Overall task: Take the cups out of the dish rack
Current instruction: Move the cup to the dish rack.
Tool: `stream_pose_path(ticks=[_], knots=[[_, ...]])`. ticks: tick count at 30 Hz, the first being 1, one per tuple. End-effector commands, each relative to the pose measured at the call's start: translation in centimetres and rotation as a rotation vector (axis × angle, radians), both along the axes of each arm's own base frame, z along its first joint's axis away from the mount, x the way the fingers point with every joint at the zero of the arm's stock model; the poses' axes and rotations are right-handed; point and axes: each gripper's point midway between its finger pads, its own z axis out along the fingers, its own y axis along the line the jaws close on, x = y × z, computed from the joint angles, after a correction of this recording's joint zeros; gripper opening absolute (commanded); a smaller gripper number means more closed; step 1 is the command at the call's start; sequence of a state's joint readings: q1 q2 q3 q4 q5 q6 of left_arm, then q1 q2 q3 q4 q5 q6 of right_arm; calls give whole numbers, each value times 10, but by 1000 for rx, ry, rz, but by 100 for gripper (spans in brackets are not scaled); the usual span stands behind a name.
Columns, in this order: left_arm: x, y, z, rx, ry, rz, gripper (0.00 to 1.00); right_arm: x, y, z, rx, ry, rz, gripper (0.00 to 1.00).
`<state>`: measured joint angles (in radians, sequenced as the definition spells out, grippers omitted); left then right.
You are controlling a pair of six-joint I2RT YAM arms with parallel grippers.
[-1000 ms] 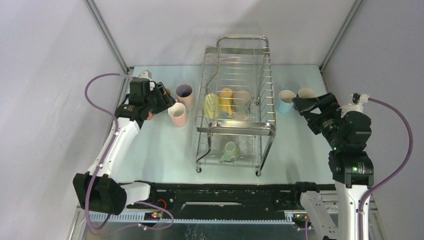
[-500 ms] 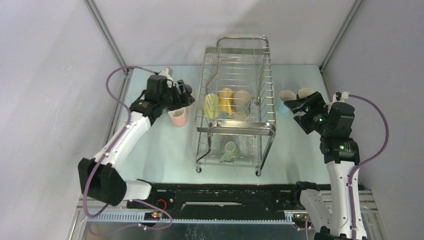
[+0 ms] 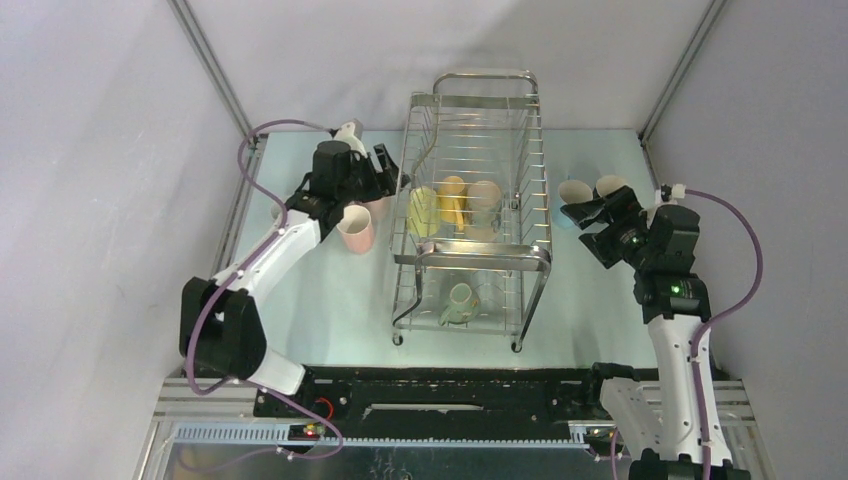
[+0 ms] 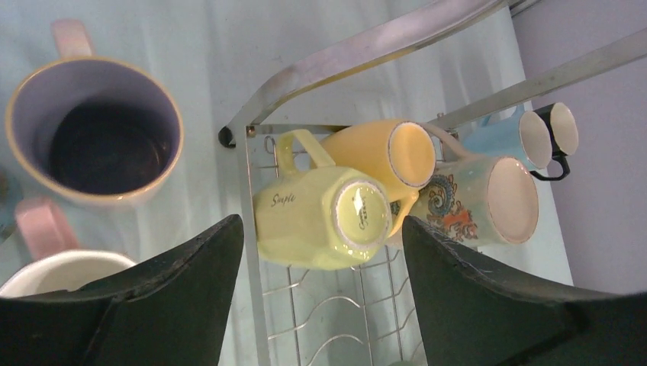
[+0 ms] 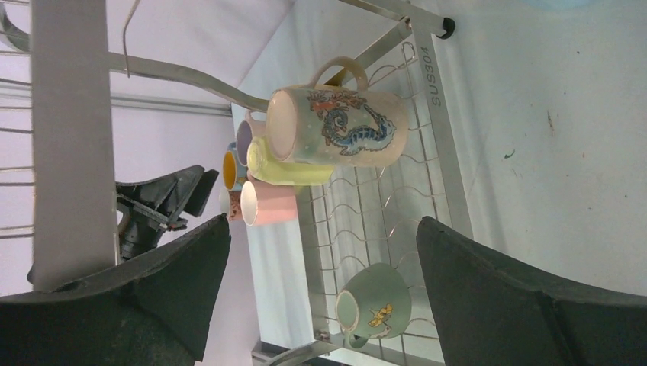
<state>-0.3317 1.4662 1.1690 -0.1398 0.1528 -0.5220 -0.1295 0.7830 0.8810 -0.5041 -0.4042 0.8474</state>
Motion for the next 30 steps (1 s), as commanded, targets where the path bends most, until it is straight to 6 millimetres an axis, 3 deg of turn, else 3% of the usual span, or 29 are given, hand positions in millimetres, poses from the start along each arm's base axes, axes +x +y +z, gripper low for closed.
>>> stream_pose_path(ticks=[1, 14, 30], knots=[[17, -16, 19, -38, -92, -52, 82, 8, 2, 0, 20, -28, 18, 98], [32, -47, -2, -142, -15, -141, 79, 16, 5, -24, 41, 11, 39, 90], [44, -67, -22, -153, 34, -186, 75, 20, 9, -41, 31, 43, 67, 87]])
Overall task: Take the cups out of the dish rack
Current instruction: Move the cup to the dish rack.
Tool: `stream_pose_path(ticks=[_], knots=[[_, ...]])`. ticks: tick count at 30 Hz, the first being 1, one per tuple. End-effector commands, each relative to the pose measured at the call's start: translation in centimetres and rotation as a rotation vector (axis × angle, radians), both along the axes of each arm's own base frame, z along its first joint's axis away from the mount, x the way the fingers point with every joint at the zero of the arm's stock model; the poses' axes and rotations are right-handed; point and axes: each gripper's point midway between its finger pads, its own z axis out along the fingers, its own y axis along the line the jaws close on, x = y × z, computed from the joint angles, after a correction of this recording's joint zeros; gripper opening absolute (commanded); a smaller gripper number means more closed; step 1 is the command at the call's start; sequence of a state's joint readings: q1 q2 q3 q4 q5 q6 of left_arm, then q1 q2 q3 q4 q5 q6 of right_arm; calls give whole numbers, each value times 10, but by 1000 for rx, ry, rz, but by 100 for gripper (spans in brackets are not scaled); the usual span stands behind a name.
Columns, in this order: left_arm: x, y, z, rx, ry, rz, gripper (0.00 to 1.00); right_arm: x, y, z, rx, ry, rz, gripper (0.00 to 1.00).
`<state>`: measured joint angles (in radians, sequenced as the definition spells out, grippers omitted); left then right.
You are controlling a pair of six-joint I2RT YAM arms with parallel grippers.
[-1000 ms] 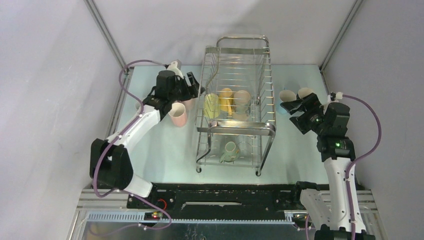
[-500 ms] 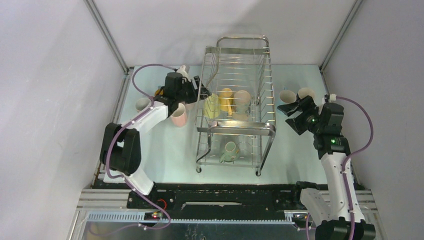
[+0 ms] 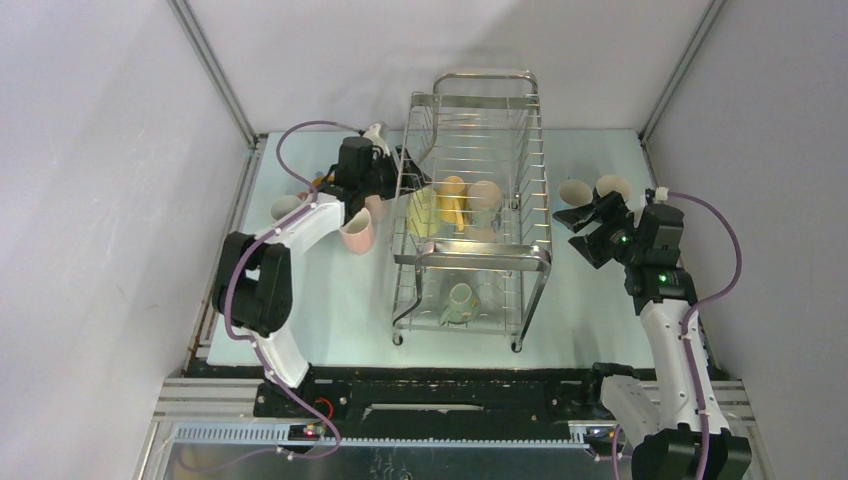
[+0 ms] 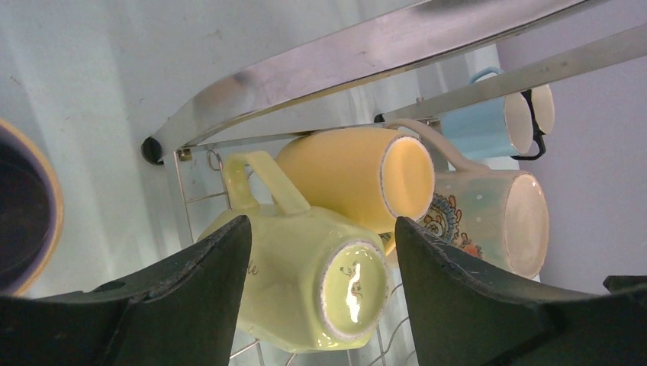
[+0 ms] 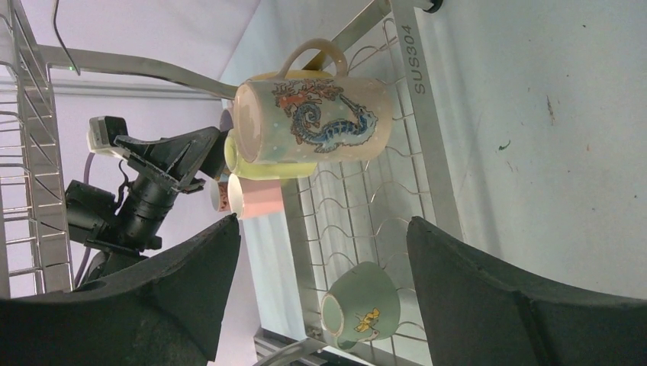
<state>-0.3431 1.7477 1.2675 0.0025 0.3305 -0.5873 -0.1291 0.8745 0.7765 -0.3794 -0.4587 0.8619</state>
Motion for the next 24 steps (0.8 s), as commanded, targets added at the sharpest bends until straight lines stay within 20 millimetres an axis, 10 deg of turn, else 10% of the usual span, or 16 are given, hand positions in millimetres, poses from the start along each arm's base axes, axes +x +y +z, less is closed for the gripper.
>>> stream_pose_path(ticks=[1, 24], knots=[[7, -17, 27, -55, -58, -41, 74, 4, 3, 1, -13, -28, 25, 86], [-38, -22, 5, -93, 35, -62, 72, 8, 21, -14, -38, 9, 76, 85]])
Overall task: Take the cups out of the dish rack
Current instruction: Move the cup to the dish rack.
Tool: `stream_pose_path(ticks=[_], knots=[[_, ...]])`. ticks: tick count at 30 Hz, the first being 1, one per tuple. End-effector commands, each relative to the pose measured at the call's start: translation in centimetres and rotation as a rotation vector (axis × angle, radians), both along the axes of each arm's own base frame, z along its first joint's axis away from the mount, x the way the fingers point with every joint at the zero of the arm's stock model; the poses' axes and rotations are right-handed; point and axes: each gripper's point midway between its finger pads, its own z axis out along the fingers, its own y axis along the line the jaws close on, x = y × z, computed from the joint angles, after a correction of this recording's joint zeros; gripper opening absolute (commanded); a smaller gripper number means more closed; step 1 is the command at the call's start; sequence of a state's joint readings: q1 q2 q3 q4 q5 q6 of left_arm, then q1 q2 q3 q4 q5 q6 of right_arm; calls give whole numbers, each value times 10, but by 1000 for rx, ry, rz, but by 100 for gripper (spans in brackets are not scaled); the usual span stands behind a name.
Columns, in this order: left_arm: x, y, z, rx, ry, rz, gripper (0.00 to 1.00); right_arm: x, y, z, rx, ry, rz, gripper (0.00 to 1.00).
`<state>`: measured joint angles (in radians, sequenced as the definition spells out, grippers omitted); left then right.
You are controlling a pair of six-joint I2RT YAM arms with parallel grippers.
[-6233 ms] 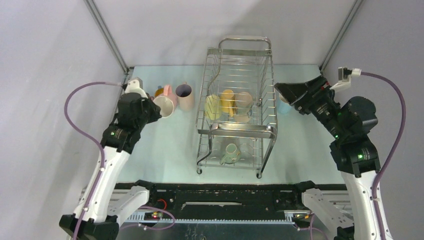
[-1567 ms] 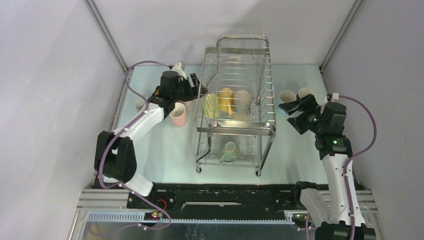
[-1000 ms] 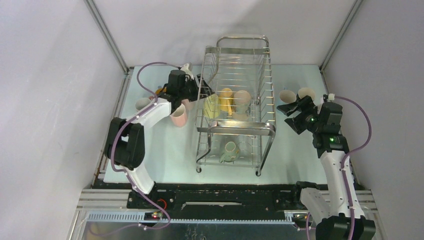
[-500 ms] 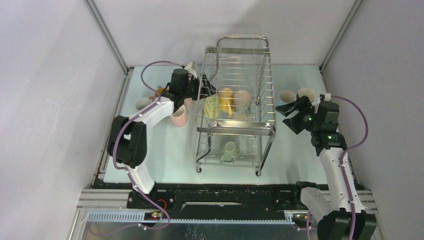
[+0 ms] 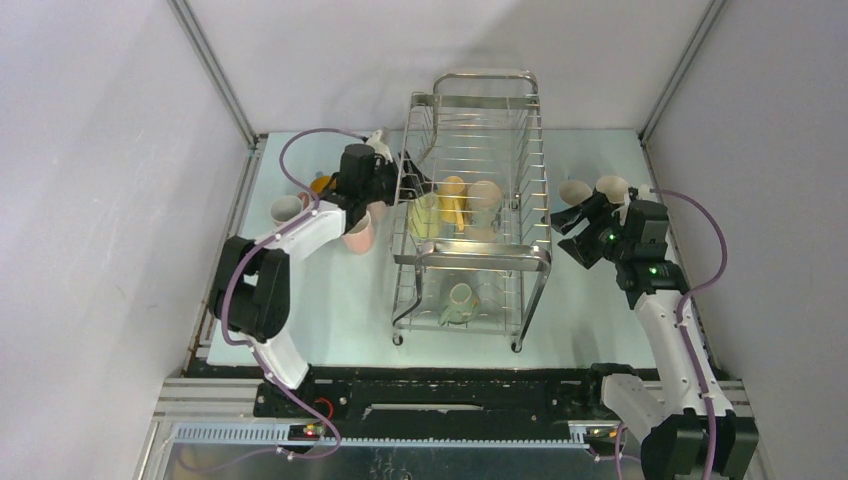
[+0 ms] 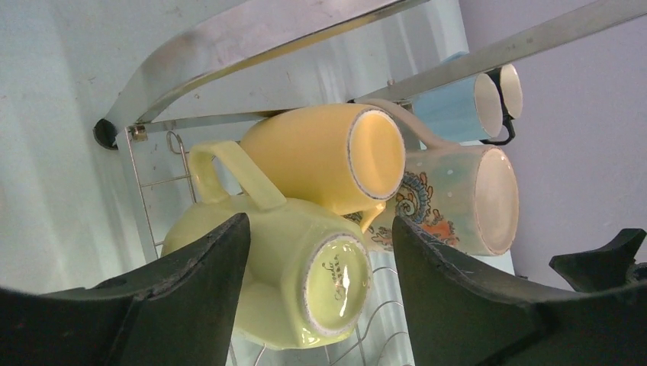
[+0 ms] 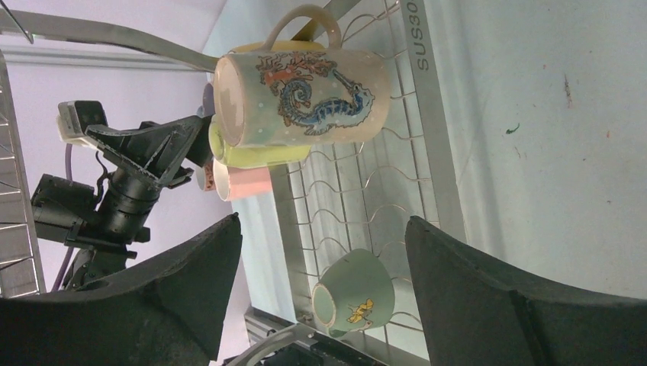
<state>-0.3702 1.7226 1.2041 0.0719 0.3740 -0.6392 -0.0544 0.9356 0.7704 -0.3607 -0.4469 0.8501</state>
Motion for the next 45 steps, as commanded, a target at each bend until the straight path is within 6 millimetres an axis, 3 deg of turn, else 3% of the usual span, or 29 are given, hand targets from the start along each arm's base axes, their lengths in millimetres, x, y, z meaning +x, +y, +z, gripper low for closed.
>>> stream_pose_path(ticks=[1, 15, 22, 36, 44, 45], knots=[[-22, -5, 3, -30, 31, -15, 72, 5, 2, 2, -27, -35, 8, 85], [-32, 6, -16, 65, 83, 23, 73, 3, 9, -3, -29, -25, 25, 85], [-31, 17, -26, 165, 90, 27, 67, 3, 8, -6, -38, -21, 21, 85], [-55, 10, -10, 27, 189, 39, 35, 5, 9, -11, -27, -16, 21, 85], [-67, 8, -1, -69, 276, 96, 31, 6, 9, -12, -26, -15, 20, 85], [-69, 8, 0, -71, 279, 97, 30, 4, 16, -12, -24, -15, 42, 85]])
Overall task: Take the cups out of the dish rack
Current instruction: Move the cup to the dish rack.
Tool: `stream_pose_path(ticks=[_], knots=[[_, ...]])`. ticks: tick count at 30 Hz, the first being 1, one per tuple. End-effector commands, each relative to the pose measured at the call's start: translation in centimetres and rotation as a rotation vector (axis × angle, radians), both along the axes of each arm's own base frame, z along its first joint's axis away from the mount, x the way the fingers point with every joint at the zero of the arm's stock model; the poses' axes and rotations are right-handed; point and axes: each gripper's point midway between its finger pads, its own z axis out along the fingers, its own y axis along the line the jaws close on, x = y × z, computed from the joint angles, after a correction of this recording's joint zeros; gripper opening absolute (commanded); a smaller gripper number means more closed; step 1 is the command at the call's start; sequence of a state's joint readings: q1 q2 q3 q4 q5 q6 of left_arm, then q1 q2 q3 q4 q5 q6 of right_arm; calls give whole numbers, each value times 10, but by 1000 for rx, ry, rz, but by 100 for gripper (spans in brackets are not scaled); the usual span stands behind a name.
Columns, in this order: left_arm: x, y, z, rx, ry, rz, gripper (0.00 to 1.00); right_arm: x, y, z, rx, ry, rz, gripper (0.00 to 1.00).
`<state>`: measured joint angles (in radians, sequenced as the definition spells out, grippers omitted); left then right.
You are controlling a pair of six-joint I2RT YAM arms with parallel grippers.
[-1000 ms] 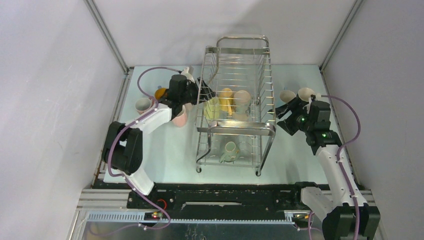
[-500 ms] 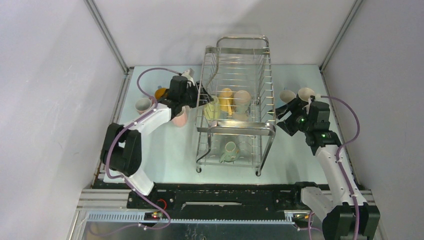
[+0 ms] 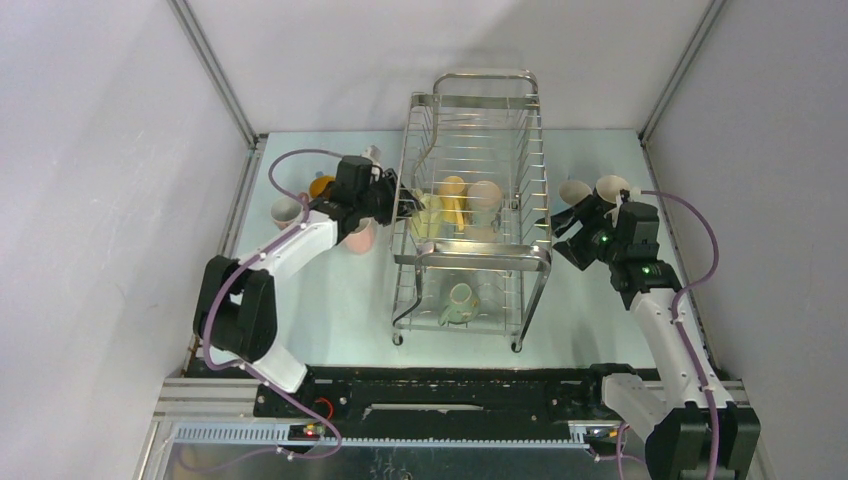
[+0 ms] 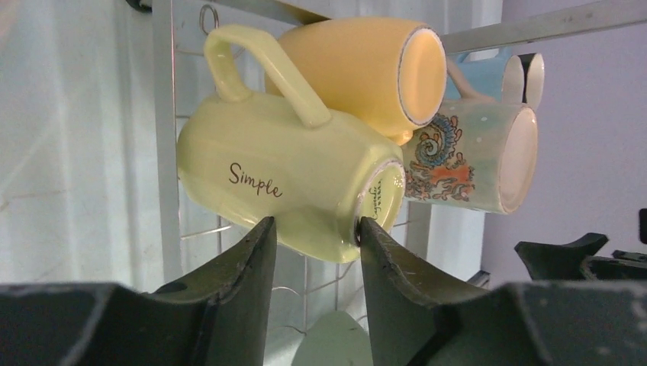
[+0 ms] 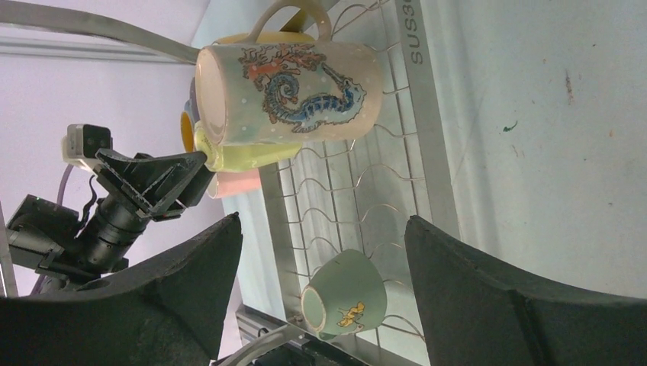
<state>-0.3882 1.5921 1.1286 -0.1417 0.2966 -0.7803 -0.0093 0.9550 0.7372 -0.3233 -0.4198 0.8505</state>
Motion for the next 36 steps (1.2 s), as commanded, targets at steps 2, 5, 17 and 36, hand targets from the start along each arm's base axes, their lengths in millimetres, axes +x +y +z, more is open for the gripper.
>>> stream_pose_path(ticks=[2, 5, 17, 36], knots=[[-25, -7, 10, -69, 59, 1, 30, 3, 9, 1, -7, -31, 26, 85], [-27, 0, 2, -27, 67, 12, 30, 3, 11, 0, -6, -29, 30, 85], [-25, 27, -35, 116, 113, 71, 31, 2, 11, -4, -18, -20, 37, 85], [-13, 26, -2, 88, 3, 6, 43, 6, 15, -7, -6, -18, 49, 85]])
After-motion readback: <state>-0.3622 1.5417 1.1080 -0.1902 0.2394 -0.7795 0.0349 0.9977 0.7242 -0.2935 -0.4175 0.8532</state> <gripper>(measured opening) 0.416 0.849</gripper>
